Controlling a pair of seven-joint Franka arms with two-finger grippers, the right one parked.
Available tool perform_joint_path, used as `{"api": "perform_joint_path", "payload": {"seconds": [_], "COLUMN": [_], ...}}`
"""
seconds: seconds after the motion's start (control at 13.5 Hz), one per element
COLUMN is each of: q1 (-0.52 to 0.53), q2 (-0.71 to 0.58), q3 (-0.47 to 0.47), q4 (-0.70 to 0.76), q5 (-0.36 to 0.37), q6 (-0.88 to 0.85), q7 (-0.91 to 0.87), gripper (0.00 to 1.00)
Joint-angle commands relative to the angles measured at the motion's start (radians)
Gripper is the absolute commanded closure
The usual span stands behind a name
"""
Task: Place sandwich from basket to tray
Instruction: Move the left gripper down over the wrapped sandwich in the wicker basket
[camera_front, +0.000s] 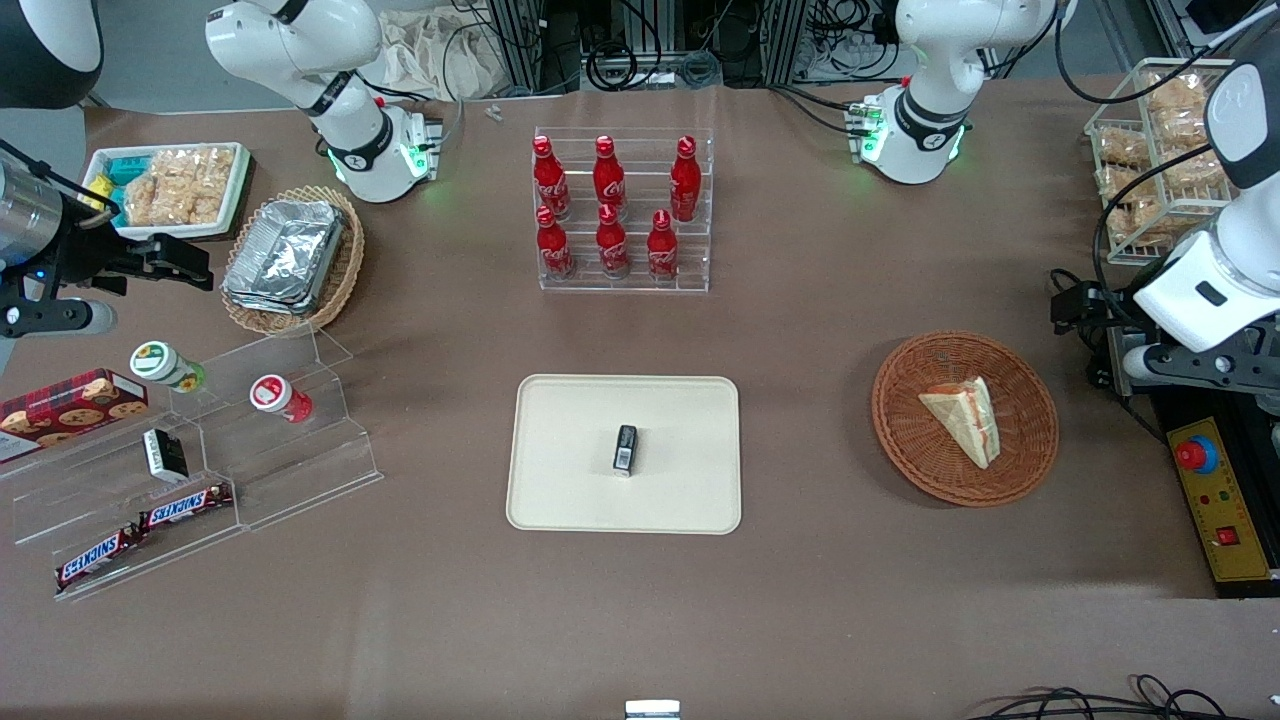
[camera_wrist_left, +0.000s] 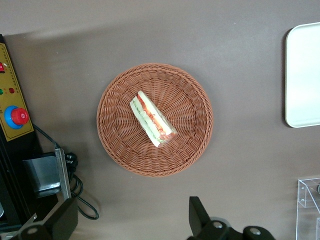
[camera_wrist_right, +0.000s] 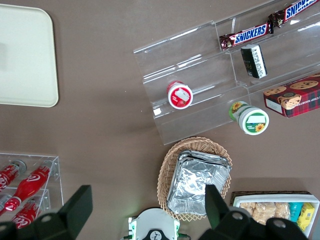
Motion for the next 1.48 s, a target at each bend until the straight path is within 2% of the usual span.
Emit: {"api": "perform_joint_path", "payload": {"seconds": [0.0,0.3,0.59,0.89,1.11,1.26,1.41], "q1": [0.012,0.011,0.005,-0.003,-0.001,0.003,0.006], "q2": [0.02,0.029,0.052,0.037,0.038,0.041,0.046], "q3": [-0.005,-0.007,-0.011,-0.017,-0.016,-0.013,-0.01], "q4": [0.037,0.039,-0.009,-0.191,-0.326,-0.433,-0.515], "q5": [0.007,0.009,0.006,0.01,0.013,0.05,0.055], "q6": [-0.027,-0.027,0.029,0.195,0.372,0.494,0.606], "q7": [0.009,-0.034,-0.441,-0.649,-0.707,-0.731,-0.775], "gripper": [0.0,0.0,0.0,0.0,0.0,0.0,0.0]}}
